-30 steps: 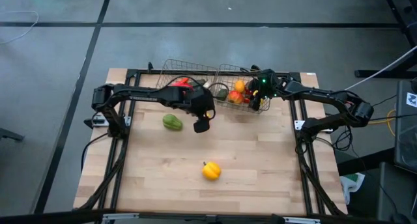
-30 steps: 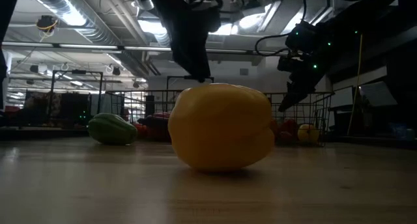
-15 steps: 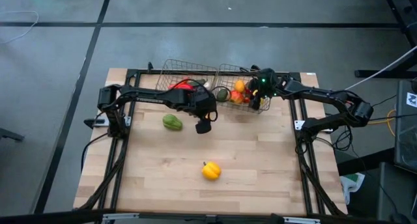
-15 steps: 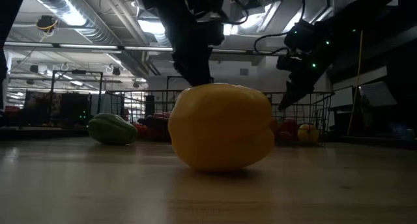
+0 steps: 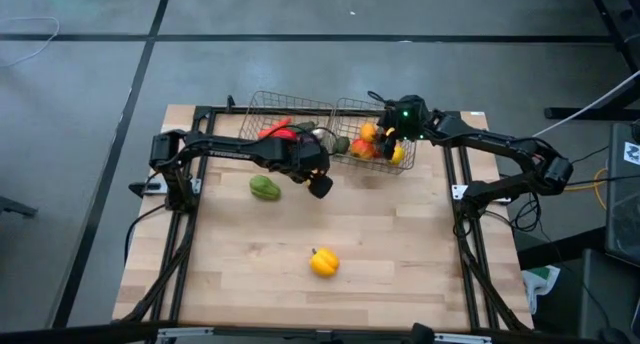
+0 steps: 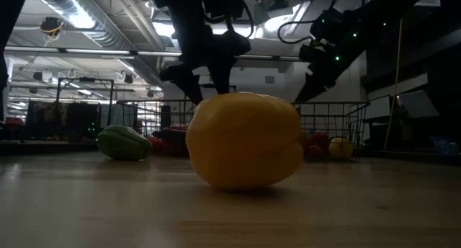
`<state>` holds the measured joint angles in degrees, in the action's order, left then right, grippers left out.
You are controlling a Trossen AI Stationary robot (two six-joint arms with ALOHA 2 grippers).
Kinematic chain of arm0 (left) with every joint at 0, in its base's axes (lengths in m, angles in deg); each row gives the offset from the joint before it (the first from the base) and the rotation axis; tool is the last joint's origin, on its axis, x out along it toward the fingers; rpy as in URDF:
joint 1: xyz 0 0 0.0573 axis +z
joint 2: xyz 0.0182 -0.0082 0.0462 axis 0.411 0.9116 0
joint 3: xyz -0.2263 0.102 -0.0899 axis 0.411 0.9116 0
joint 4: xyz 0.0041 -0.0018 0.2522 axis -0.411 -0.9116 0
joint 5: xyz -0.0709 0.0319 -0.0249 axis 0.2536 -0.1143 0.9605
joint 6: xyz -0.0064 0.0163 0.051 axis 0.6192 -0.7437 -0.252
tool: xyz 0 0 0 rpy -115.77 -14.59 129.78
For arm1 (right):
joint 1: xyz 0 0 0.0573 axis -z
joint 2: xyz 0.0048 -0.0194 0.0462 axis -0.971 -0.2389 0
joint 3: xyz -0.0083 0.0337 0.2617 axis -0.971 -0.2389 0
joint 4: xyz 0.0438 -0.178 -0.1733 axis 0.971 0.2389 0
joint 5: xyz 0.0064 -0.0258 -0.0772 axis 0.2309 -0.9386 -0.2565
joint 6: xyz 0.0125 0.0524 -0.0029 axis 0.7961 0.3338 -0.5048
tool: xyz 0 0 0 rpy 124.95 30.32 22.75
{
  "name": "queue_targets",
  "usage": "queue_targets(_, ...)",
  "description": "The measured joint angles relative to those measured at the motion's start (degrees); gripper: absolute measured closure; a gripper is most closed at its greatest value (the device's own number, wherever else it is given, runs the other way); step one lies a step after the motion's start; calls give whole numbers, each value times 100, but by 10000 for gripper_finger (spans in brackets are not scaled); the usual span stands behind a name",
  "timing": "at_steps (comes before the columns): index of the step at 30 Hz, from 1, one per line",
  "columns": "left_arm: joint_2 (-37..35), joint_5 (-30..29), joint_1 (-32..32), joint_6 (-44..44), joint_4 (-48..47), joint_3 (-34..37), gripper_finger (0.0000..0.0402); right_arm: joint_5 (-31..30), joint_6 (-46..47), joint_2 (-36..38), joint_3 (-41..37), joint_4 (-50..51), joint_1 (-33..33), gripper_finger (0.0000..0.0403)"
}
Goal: Sort produce into baskets
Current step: Put the yellow lemon into the right golden wire basket
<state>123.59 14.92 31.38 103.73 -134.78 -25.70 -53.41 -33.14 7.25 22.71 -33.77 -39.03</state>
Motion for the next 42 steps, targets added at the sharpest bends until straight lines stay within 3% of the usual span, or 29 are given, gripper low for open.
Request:
queue_targets(7,32,-630,-43,1277,41,0,128,2,5,4,234,0,-2,199)
queue_targets(23,709,-1095,-249,3152,280,0,128,159,16,7,462,-37,-7,199)
queue_targets(42,1518,-1342,-210,3459,798,7,127,242,4,9,462,-31,-7,199)
